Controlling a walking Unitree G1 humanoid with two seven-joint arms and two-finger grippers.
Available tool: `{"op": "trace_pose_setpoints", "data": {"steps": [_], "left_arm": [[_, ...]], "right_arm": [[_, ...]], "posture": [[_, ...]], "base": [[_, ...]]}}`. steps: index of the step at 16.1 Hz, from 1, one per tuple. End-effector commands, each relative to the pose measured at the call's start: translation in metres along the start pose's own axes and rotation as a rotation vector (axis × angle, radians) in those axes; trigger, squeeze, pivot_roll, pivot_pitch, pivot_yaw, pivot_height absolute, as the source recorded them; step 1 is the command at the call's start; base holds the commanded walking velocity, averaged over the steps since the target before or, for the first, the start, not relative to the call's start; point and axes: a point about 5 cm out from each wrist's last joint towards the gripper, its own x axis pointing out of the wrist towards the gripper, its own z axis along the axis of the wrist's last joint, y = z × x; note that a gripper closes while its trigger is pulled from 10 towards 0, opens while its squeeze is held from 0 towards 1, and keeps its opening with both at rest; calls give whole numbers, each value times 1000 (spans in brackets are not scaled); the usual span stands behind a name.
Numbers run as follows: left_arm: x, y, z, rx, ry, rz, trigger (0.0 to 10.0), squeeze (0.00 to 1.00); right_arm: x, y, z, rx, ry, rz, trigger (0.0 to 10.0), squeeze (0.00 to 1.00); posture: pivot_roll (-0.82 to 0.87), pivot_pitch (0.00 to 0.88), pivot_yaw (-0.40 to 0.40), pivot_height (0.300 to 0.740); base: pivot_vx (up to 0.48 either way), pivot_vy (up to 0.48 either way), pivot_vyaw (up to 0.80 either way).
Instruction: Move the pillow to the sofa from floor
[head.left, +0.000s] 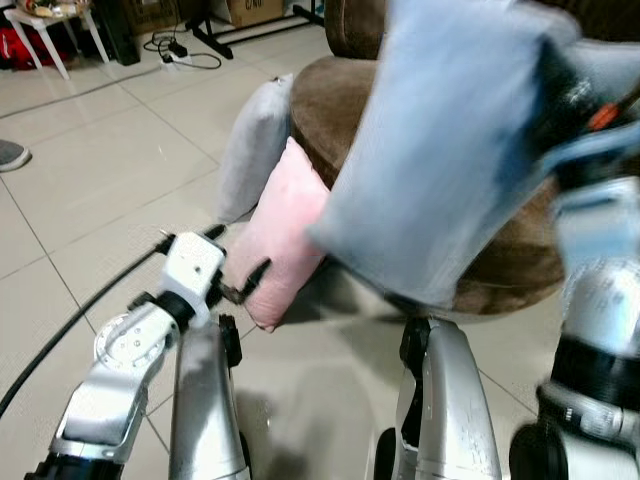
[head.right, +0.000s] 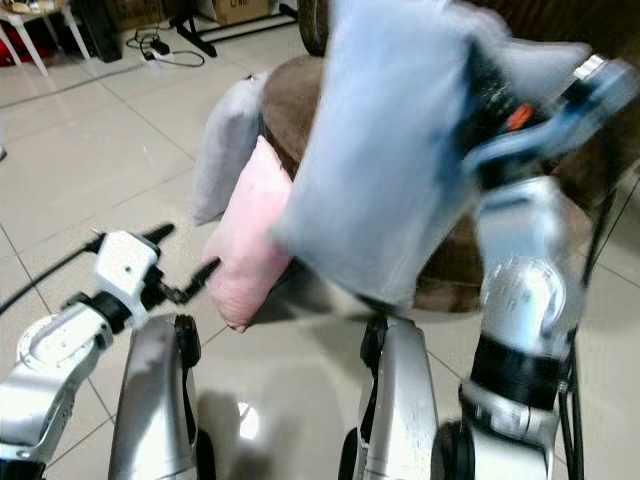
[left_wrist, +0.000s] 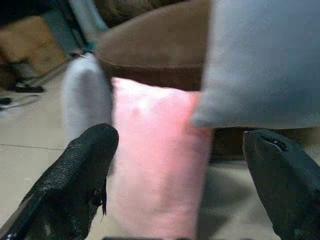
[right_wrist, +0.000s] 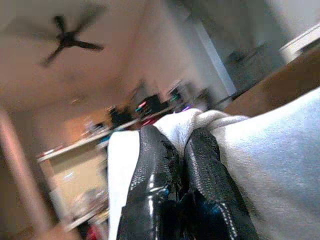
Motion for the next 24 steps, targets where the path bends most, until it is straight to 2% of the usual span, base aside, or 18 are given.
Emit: {"op": "trace_pose_setpoints", "data": {"steps": [1, 2, 3, 6, 10, 14, 15, 16, 20, 22, 24], "left_arm": [[0, 6, 12, 18, -40, 44, 10000, 0], [0, 9, 18, 26, -58, 65, 10000, 0], [0, 12, 20, 33, -70, 85, 10000, 0], [0, 18, 28, 48, -91, 117, 10000, 0], [8, 21, 35, 60, -109, 137, 10000, 0], [12, 16, 36, 47, -120, 123, 10000, 0], [14, 14, 36, 43, -122, 118, 10000, 0], [15, 14, 36, 43, -122, 118, 10000, 0], [18, 14, 40, 31, -138, 114, 10000, 0], [19, 15, 41, 32, -140, 115, 10000, 0], [19, 14, 40, 32, -139, 115, 10000, 0]], "right_arm": [[4, 4, 10, -52, -51, -29, 7020, 0], [1, 4, -8, -85, 26, -63, 10000, 0], [-3, 4, -27, -110, 112, -85, 10000, 0], [-16, 11, -60, -143, 201, -84, 10000, 0], [-5, 21, -67, -150, 186, -103, 10000, 0], [5, 25, -60, -156, 146, -109, 10000, 0], [15, 29, -48, -139, 102, -101, 10000, 0], [19, 30, -44, -133, 89, -94, 10000, 0], [52, 42, 0, -143, -86, -71, 10000, 0], [59, 45, 9, -140, -122, -67, 10000, 0], [61, 42, 4, -137, -116, -75, 10000, 0]], "posture": [[-36, 0, -14, 357], [-27, 0, -20, 357], [-19, 0, -25, 357], [-8, 0, -25, 357], [-10, 0, -14, 386], [-22, 0, -5, 421], [-28, 0, -2, 436], [-29, 0, -2, 441], [-40, 0, 4, 481], [-44, 0, 2, 496], [-44, 0, 0, 516]], "base": [[0, 0, 0], [0, 0, 0], [0, 0, 0], [0, 0, 0], [0, 0, 0], [0, 0, 0], [0, 0, 0], [0, 0, 0], [0, 0, 0], [0, 0, 0], [0, 0, 0]]}}
